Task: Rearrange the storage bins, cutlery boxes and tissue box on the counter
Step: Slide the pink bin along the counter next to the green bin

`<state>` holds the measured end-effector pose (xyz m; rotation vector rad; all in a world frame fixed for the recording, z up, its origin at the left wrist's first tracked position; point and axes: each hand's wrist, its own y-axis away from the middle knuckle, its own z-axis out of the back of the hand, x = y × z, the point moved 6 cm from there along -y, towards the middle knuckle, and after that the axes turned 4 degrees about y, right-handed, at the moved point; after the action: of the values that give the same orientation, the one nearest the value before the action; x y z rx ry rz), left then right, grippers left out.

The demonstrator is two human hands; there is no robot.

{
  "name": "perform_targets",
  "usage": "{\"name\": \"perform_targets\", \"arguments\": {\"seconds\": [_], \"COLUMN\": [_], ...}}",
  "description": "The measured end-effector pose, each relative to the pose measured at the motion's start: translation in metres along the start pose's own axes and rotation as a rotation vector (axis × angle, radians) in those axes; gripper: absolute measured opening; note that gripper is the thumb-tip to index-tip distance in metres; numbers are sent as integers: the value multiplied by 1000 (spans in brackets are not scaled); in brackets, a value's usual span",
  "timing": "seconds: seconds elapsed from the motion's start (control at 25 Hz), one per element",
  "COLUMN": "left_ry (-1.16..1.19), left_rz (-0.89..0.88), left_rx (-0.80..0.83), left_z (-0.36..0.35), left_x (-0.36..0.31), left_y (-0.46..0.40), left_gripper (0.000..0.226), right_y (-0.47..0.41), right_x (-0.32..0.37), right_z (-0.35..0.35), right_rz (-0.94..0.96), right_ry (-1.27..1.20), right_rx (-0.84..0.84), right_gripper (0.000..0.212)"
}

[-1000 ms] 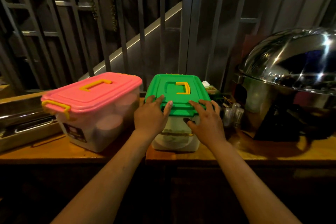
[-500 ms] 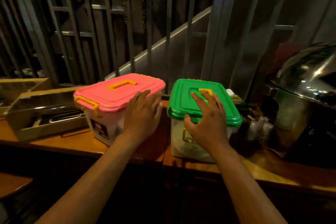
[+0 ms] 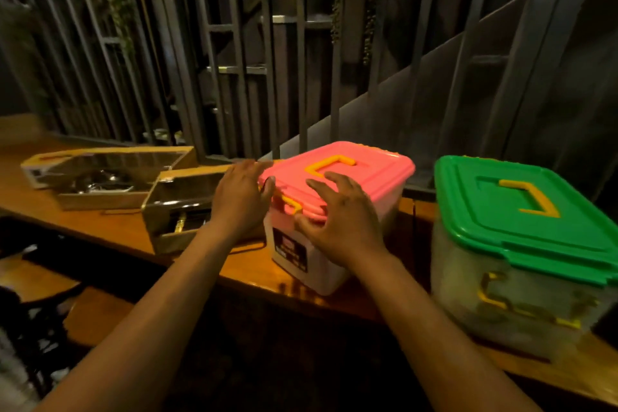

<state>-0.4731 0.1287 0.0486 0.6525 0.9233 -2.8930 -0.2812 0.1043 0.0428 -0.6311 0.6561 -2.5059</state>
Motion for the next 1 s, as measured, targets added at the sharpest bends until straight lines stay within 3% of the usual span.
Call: {"name": "perform_targets", "arguments": {"seconds": [0.16,0.24,0.36,0.52,0.68,1.0], "left_ry": [222,496,731,800,844,748], "left_rz": [81,256,429,408,366,330], "left_rx": [105,151,235,289,283,242], "left_z": [-13,-28,-53,-72,-83,-77], "left_x": [22,32,39,10,-24,-62], "left_y": [-27,-33,-41,-19,5,17], "left_gripper": [42,45,58,54,69,51], "right_y": [-14,-4,6,29,56,71], "right_x": [3,4,-5,-43,-70,-86], "right_z": [-34,-33,-21,5,41,56], "right_rz": [-102,-96,-114,-128,-191,-253], "right_ry": [219,223,201,207,334,366], "right_rx": [6,-40,-93,-128,-118,-138], "right_gripper": [66,60,55,53,60,62]}}
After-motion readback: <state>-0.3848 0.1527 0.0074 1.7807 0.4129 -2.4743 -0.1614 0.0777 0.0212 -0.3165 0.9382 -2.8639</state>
